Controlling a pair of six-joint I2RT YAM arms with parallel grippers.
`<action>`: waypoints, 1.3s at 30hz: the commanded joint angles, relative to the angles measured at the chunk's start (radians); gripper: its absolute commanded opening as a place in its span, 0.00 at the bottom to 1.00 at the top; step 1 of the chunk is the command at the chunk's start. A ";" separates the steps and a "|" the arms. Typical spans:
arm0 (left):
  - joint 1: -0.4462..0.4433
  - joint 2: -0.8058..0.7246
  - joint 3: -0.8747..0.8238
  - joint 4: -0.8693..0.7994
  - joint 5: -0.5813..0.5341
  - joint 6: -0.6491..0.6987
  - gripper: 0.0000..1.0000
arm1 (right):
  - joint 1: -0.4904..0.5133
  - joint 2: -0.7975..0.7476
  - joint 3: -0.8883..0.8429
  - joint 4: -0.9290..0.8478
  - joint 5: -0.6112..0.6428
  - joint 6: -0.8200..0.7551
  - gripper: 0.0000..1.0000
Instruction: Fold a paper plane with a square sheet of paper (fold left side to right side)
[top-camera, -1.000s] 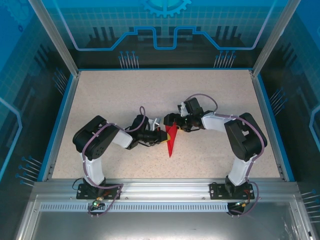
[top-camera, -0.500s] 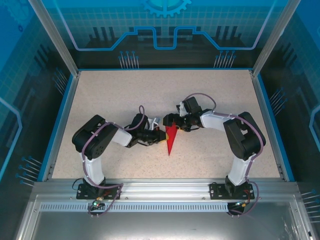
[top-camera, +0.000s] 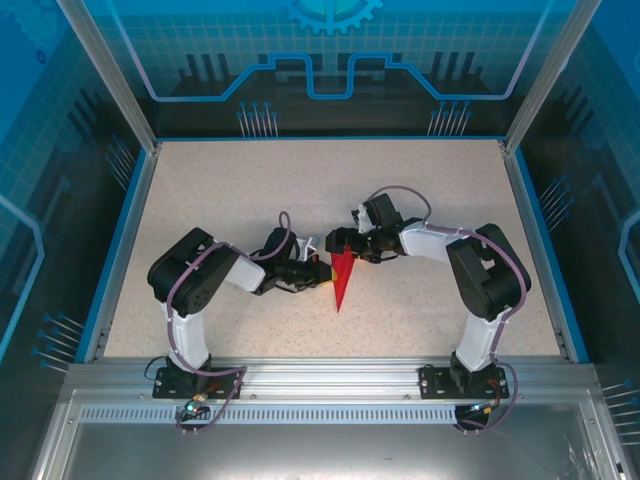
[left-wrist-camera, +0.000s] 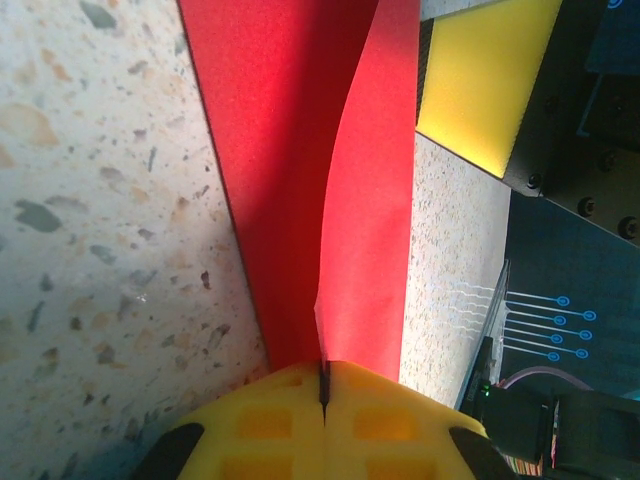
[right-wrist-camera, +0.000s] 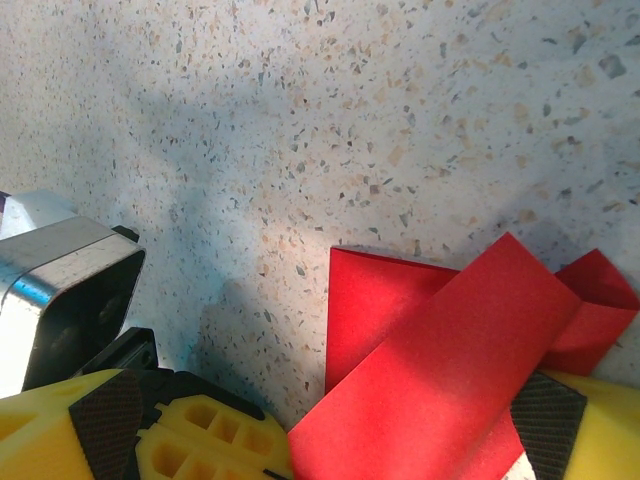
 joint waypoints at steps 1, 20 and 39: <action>0.012 0.041 0.015 -0.018 -0.018 0.034 0.00 | 0.023 0.022 -0.006 -0.040 -0.012 -0.013 0.99; 0.012 0.061 0.018 -0.045 -0.024 0.041 0.00 | 0.005 -0.134 -0.089 0.005 -0.025 0.019 0.49; 0.012 0.079 0.046 -0.098 -0.016 0.058 0.00 | 0.049 -0.012 0.004 -0.119 0.042 -0.027 0.31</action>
